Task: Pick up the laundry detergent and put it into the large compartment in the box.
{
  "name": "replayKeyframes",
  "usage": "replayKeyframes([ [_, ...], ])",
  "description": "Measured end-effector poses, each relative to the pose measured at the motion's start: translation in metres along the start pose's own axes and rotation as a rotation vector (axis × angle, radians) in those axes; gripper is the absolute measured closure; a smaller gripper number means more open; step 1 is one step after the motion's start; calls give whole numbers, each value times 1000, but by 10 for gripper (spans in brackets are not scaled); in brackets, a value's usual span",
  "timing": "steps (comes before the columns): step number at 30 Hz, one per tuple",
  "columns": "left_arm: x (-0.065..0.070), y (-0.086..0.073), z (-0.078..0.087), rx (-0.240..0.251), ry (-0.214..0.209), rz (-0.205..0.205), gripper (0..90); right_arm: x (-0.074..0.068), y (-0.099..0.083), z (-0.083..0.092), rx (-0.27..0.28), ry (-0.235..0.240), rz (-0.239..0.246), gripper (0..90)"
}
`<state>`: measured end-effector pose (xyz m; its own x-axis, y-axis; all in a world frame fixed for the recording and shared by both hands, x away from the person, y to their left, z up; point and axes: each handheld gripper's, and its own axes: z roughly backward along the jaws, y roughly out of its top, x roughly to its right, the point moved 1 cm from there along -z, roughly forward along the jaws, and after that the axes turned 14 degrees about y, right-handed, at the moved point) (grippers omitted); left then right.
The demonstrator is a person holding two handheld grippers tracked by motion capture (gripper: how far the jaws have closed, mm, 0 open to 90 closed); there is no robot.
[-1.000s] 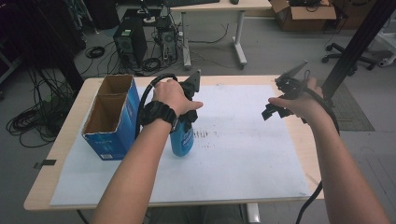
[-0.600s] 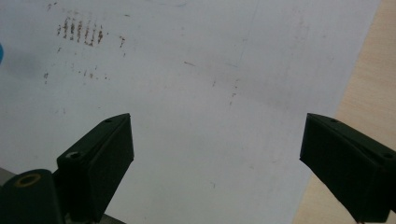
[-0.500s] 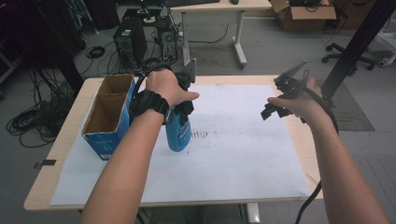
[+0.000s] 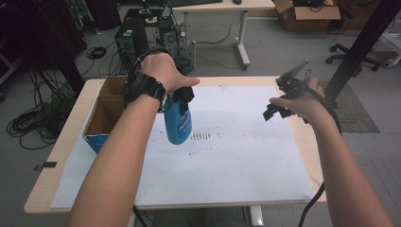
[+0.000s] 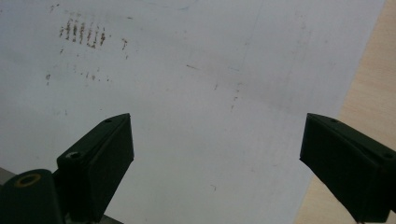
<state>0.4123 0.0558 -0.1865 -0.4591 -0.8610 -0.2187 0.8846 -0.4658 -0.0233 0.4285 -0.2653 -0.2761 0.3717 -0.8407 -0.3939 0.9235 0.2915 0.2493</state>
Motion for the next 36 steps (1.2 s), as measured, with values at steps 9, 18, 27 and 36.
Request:
replayKeyframes([
  [9, -13, -2, 17, 10, 3, 30, 377, 0, 1, 0, -2, -2, -1, 97],
  [18, -27, -8, 29, 19, -2, 61, 377, 2, 2, 1, 0, -4, -1, 97],
  [27, -42, -13, 36, 27, -11, 96, 376, -1, 5, -2, -5, -5, 5, 97],
  [36, -69, -23, 39, 35, -12, 155, 376, 0, 7, -3, -8, -8, 1, 97],
])
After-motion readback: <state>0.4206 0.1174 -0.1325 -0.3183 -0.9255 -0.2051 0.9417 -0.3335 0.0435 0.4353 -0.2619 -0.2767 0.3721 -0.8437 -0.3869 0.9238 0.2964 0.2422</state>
